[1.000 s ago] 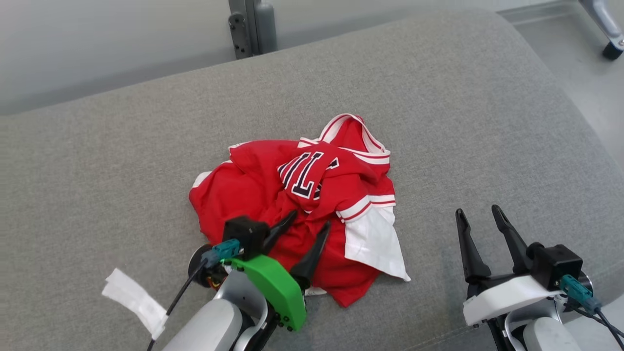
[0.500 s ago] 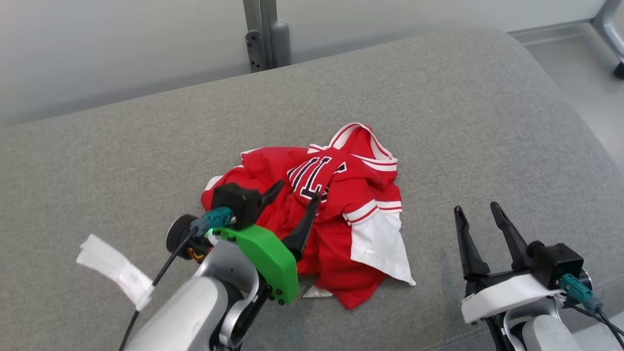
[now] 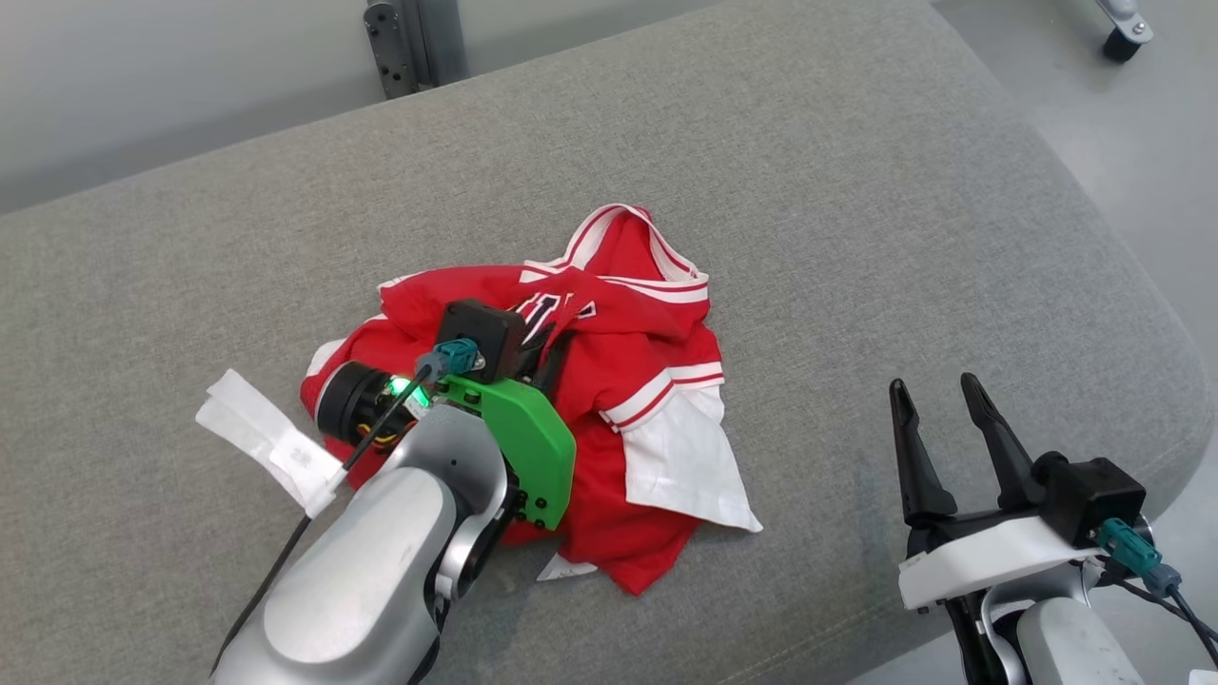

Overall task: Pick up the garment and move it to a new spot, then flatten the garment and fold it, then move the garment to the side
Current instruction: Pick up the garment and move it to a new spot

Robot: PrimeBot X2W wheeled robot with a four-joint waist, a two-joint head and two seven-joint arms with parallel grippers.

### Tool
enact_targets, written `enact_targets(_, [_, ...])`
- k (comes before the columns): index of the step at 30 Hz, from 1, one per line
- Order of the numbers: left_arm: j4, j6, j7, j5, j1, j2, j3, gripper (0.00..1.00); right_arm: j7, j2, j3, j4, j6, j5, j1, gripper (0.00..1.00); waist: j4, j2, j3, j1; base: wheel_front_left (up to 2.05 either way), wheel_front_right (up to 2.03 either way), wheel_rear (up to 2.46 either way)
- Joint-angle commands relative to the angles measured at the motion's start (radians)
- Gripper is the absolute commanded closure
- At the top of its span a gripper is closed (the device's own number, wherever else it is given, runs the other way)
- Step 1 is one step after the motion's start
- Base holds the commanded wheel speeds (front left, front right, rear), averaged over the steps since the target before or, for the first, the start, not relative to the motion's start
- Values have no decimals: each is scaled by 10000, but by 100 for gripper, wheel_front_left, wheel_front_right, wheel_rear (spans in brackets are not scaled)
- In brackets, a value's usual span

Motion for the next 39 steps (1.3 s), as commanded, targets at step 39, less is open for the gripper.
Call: enact_targets(39, [-741,-413,-1524,-1950,1599,4554,7054,100,-11,-110,-77,96,1,-180,422,0,2612,0,-449,0,0,0,0])
